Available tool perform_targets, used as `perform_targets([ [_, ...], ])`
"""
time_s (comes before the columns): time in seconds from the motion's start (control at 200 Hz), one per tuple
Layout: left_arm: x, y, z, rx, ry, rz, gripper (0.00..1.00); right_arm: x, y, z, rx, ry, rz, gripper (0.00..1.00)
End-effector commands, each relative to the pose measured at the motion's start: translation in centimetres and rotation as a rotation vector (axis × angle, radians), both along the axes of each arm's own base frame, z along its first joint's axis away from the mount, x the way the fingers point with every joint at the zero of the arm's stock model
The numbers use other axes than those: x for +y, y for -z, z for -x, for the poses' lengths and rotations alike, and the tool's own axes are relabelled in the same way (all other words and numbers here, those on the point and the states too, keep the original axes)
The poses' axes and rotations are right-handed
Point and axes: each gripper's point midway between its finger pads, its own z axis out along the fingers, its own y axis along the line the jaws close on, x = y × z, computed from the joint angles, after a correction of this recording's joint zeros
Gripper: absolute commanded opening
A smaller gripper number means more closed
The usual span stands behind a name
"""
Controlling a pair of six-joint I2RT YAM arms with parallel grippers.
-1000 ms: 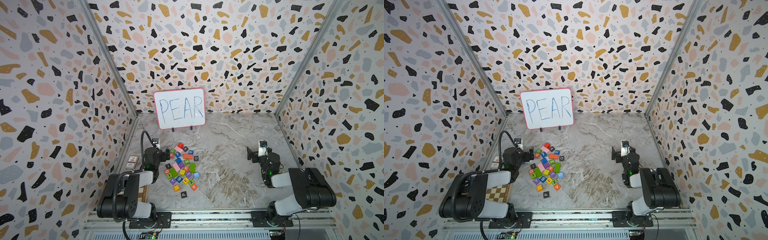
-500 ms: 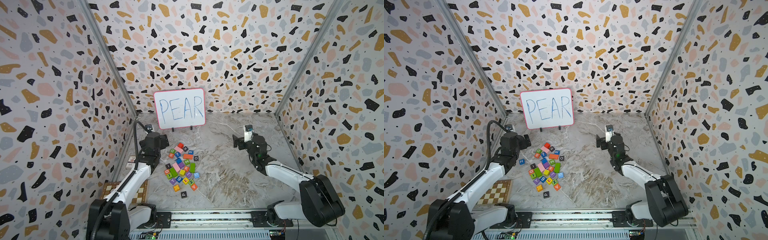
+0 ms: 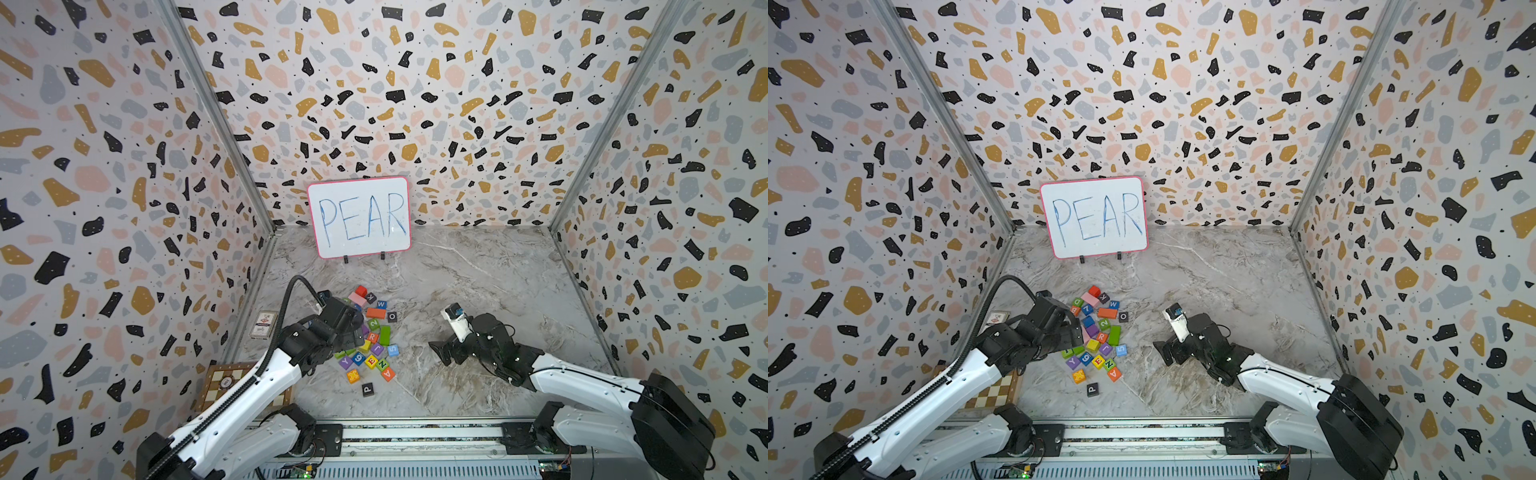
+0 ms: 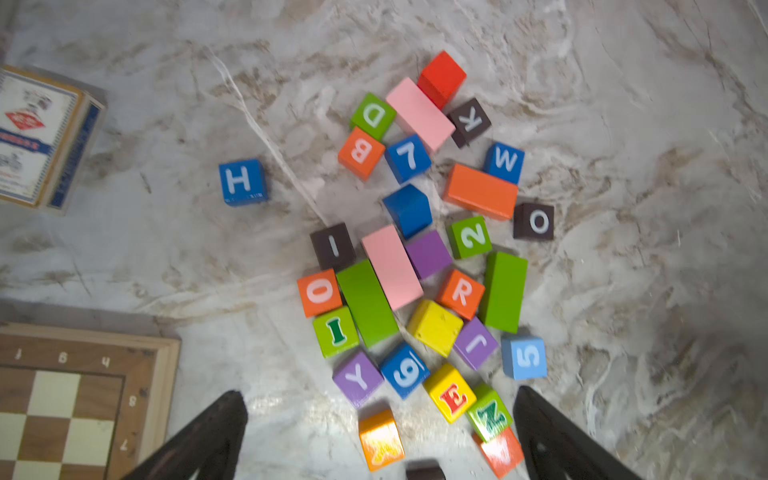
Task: Spell the uppercase word “pear” with letter blocks
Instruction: Pick up the letter block from the center of the board.
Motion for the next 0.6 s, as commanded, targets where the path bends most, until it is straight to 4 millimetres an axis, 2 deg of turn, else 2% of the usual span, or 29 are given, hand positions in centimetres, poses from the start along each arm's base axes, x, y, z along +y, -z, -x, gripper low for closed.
perform_targets([
  [0.0,-1.0,2.8,3.6,0.168,-0.022,0.032,0.96,1.6,0.4,1.6,0.072,-0.07,-0.022,0.99],
  [0.14,-2.0,4.4,5.9,0.245,0.0,0.059,0.91,3.0,1.2,2.9,0.062,-0.115,-0.015,1.0],
  [0.255,-3.5,5.4,7.6,0.286,0.034,0.1,0.84,2.9,2.2,3.3,0.07,-0.126,0.005,1.0],
  [0.355,-4.0,6.4,8.8,0.322,0.037,0.087,0.79,2.4,2.6,3.4,0.061,-0.121,0.02,1.0],
  [0.441,-4.5,7.3,9.2,0.349,0.028,0.108,0.69,2.0,2.6,3.4,0.046,-0.113,0.024,1.0],
  [0.596,-5.1,8.1,9.4,0.383,0.039,0.1,0.67,1.9,2.5,3.3,0.043,-0.104,0.027,1.0],
])
